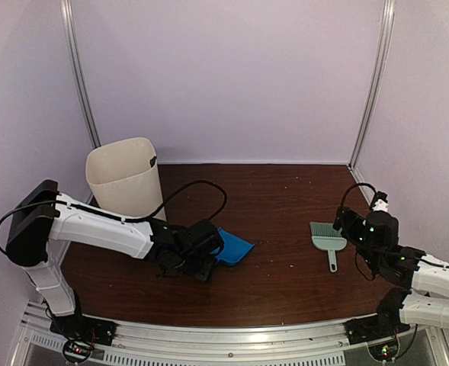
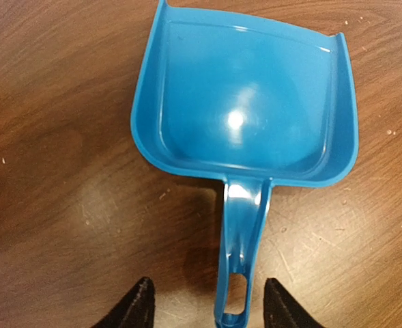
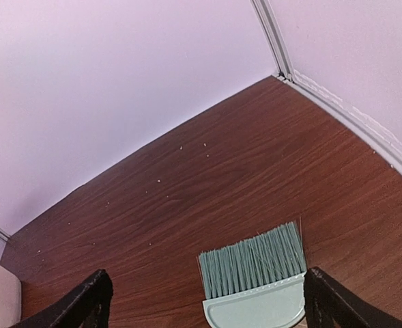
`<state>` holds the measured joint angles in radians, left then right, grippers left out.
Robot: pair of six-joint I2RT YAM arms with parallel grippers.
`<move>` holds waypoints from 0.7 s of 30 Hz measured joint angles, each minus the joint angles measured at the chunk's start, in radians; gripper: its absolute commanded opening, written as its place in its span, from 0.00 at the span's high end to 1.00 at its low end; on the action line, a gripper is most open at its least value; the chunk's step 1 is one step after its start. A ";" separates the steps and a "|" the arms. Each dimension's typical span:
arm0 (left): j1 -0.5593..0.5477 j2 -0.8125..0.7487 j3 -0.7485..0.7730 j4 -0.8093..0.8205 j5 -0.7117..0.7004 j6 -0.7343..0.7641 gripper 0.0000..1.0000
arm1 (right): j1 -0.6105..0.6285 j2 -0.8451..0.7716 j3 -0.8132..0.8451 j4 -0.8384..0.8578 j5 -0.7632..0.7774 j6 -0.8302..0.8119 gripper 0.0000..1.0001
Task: Sweep away the paper scraps from the table
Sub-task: Place the dustpan at the center of the board, then reset both arms
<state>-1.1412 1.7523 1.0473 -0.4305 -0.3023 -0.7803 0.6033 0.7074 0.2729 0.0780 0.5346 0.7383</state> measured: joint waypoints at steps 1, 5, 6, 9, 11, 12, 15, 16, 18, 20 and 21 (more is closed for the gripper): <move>0.000 -0.002 0.000 0.000 -0.007 0.003 0.38 | 0.000 -0.006 0.007 0.003 0.005 -0.013 0.00; 0.000 -0.026 0.000 -0.001 -0.048 0.016 0.31 | 0.000 -0.028 0.034 0.011 0.023 -0.063 0.00; 0.000 -0.037 0.000 -0.001 -0.059 0.022 0.30 | 0.000 -0.034 0.039 0.018 0.027 -0.076 0.00; 0.000 -0.092 0.001 -0.002 -0.105 0.048 0.27 | 0.000 -0.047 0.055 0.029 0.039 -0.110 0.00; 0.000 -0.129 0.010 -0.002 -0.143 0.071 0.23 | 0.000 -0.052 0.070 0.039 0.043 -0.141 0.00; 0.000 -0.145 0.019 -0.003 -0.166 0.084 0.21 | 0.000 -0.053 0.082 0.044 0.045 -0.157 0.00; 0.000 -0.180 0.056 0.000 -0.237 0.121 0.14 | 0.000 -0.053 0.123 0.051 0.047 -0.203 0.00; 0.000 -0.190 0.068 0.002 -0.259 0.138 0.12 | 0.000 -0.053 0.143 0.055 0.047 -0.224 0.00; 0.000 -0.209 0.088 0.003 -0.303 0.163 0.06 | 0.000 -0.054 0.172 0.062 0.045 -0.259 0.00; 0.000 -0.237 0.097 0.005 -0.348 0.194 0.02 | 0.000 -0.056 0.199 0.072 0.042 -0.294 0.00; 0.000 -0.256 0.098 0.006 -0.369 0.208 0.02 | 0.000 -0.059 0.209 0.079 0.037 -0.314 0.00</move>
<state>-1.1408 1.4960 1.1450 -0.4248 -0.6708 -0.5728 0.6033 0.6483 0.4816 0.1570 0.5720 0.4240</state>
